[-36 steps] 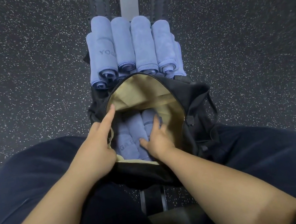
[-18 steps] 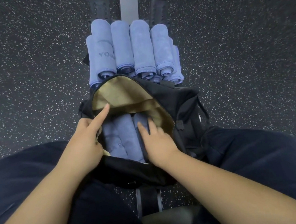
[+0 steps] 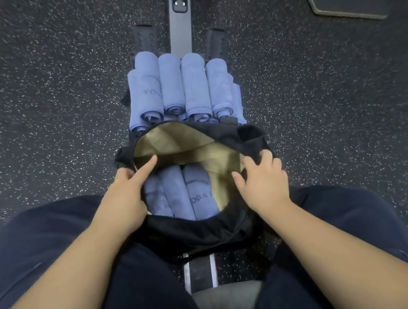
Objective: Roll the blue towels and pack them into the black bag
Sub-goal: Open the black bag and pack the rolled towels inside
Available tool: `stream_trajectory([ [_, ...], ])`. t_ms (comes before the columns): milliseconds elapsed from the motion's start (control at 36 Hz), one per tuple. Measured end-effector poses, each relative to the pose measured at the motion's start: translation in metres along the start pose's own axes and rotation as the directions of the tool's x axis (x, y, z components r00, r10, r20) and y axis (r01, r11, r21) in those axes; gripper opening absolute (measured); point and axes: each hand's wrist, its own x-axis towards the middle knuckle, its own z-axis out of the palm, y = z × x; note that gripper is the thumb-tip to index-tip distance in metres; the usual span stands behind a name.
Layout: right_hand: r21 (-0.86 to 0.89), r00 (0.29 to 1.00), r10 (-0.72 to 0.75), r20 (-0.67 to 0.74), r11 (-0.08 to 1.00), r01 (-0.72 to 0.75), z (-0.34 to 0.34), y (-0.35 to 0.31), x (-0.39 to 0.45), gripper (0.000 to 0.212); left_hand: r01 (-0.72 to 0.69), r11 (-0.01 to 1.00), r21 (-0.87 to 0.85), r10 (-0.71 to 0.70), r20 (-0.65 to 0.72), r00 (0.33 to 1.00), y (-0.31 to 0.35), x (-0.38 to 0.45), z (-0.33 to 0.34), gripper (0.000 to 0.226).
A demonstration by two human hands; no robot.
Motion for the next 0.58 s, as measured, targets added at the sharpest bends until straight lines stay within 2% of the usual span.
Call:
stream_trajectory([
  [83, 0.066, 1.0, -0.03, -0.001, 0.997, 0.03, -0.001, -0.008, 0.007, 0.045, -0.012, 0.999, 0.039, 0.012, 0.008, 1.0, 0.002, -0.003, 0.001, 0.097],
  [139, 0.161, 1.0, -0.018, 0.017, 0.987, 0.015, -0.001, -0.01, 0.01, 0.04, -0.016, 0.999, 0.04, 0.016, 0.007, 1.0, 0.003, -0.004, 0.003, 0.096],
  [222, 0.385, 0.99, 0.14, 0.033, 0.912, -0.142, -0.008, -0.003, 0.014, 0.021, -0.011, 1.0, 0.018, 0.011, 0.002, 1.0, 0.0, -0.006, 0.006, 0.091],
  [278, 0.437, 0.977, 0.209, 0.041, 0.876, -0.205, -0.015, 0.008, 0.015, 0.019, -0.002, 1.0, 0.006, 0.002, 0.014, 1.0, -0.004, -0.006, 0.008, 0.09],
  [361, 0.395, 0.986, 0.166, 0.02, 0.905, -0.16, -0.028, 0.021, 0.014, 0.027, -0.005, 1.0, -0.003, 0.005, 0.033, 0.999, -0.005, -0.006, 0.009, 0.089],
  [472, 0.213, 0.998, 0.064, 0.014, 0.975, -0.065, -0.034, 0.033, 0.011, 0.043, -0.013, 1.0, 0.027, 0.012, 0.033, 0.999, 0.0, -0.007, 0.007, 0.089],
  [528, 0.233, 0.996, 0.072, 0.05, 0.969, -0.082, -0.034, 0.036, 0.01, 0.054, -0.029, 0.999, 0.045, 0.028, 0.023, 0.999, 0.001, -0.008, 0.007, 0.09],
  [583, 0.292, 0.992, 0.104, 0.067, 0.949, -0.119, -0.033, 0.035, 0.011, 0.052, -0.036, 0.998, 0.059, 0.034, 0.027, 0.999, 0.003, -0.009, 0.007, 0.091],
])
